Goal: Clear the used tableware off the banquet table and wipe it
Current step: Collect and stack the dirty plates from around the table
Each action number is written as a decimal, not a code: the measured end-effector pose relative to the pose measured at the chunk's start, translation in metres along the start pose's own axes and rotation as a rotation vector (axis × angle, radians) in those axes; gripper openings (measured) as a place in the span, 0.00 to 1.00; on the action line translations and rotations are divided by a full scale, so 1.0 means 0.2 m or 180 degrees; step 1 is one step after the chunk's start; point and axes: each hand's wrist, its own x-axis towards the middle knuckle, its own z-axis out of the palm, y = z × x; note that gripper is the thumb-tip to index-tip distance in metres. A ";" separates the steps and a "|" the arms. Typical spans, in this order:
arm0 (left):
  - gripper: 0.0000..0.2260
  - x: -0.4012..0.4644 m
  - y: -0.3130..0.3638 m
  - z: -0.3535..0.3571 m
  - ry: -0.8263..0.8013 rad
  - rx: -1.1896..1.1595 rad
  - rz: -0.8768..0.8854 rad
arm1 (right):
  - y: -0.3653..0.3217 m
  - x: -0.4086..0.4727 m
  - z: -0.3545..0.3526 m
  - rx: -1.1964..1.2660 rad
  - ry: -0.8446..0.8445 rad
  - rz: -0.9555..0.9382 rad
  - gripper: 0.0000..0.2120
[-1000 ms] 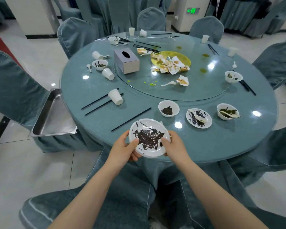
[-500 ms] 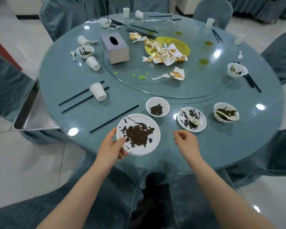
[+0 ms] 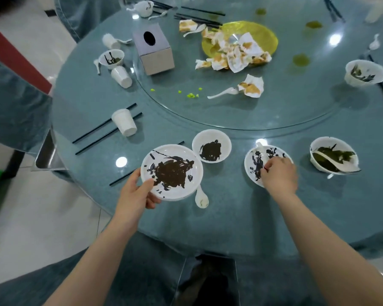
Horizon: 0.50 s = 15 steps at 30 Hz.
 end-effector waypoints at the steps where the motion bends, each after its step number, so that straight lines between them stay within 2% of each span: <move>1: 0.18 0.01 0.00 0.00 0.0010 -0.0018 0.0000 | 0.00 0.01 0.00 0.0044 0.0000 0.0035 0.06; 7: 0.17 0.03 -0.02 -0.03 0.0059 -0.0173 -0.0066 | -0.08 -0.15 -0.02 0.1137 0.0132 -0.0139 0.04; 11: 0.15 0.04 -0.03 -0.05 0.0016 -0.0195 -0.0095 | -0.24 -0.42 0.01 0.1959 0.0084 -0.0375 0.08; 15: 0.17 0.04 -0.03 -0.06 -0.0024 -0.0219 -0.0082 | -0.37 -0.58 0.12 0.1767 -0.0429 -0.0655 0.07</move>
